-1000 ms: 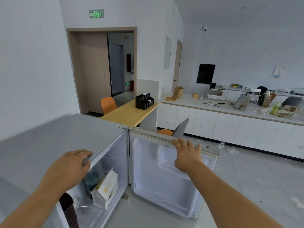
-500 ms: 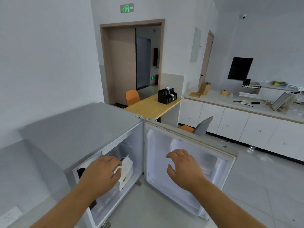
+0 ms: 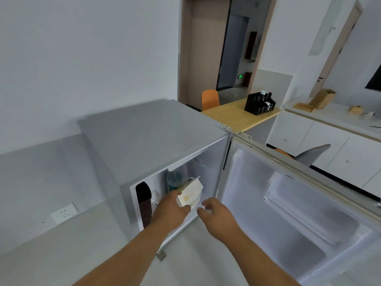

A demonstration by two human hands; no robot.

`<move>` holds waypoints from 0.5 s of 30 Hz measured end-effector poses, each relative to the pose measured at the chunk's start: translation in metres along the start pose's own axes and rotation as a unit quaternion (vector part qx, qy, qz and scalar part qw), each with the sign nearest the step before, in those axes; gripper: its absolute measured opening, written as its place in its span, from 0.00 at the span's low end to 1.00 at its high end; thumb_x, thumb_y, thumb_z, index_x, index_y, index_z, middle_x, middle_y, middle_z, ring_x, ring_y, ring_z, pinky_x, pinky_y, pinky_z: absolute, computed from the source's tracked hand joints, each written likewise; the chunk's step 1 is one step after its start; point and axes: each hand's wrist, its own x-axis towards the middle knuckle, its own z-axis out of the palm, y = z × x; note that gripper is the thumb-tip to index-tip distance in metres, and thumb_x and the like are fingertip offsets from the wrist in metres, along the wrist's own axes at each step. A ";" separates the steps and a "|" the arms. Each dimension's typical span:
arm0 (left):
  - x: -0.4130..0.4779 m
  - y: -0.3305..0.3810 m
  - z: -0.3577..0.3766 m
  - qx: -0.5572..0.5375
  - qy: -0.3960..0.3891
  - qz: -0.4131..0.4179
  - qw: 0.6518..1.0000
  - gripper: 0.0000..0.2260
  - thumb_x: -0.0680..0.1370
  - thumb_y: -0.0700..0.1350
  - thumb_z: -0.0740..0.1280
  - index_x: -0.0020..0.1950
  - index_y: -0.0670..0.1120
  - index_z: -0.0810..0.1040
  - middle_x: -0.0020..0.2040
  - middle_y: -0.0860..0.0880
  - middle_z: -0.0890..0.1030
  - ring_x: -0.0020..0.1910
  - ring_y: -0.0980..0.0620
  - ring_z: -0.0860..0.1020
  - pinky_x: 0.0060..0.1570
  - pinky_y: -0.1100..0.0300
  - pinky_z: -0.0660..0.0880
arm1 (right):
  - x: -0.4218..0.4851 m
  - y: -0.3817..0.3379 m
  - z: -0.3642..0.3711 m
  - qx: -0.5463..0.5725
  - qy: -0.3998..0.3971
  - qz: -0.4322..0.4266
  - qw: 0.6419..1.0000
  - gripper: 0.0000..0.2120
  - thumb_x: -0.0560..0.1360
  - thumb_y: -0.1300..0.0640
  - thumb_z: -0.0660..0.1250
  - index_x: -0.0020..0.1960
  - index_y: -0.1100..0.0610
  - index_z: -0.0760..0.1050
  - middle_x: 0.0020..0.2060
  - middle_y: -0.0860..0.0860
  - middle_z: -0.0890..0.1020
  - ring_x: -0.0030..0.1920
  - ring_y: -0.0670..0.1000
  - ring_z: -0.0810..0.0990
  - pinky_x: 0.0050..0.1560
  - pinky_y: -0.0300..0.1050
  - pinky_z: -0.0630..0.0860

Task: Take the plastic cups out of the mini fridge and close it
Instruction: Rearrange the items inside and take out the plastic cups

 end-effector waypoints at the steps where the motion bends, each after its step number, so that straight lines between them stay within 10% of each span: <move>1: 0.011 -0.002 0.005 -0.024 0.001 -0.012 1.000 0.25 0.76 0.53 0.74 0.70 0.52 0.72 0.67 0.51 0.78 0.61 0.48 0.78 0.52 0.58 0.73 | 0.012 0.001 0.007 0.015 -0.007 0.020 1.000 0.18 0.79 0.40 0.66 0.66 0.47 0.73 0.60 0.45 0.78 0.51 0.44 0.77 0.42 0.35 0.71; 15: 0.115 -0.063 0.064 -0.070 0.002 -0.134 0.989 0.36 0.68 0.52 0.79 0.73 0.48 0.69 0.64 0.49 0.79 0.56 0.51 0.77 0.48 0.60 0.70 | 0.154 0.021 0.065 0.148 -0.017 0.195 0.969 0.25 0.74 0.36 0.69 0.64 0.50 0.71 0.46 0.46 0.79 0.43 0.46 0.79 0.47 0.46 0.78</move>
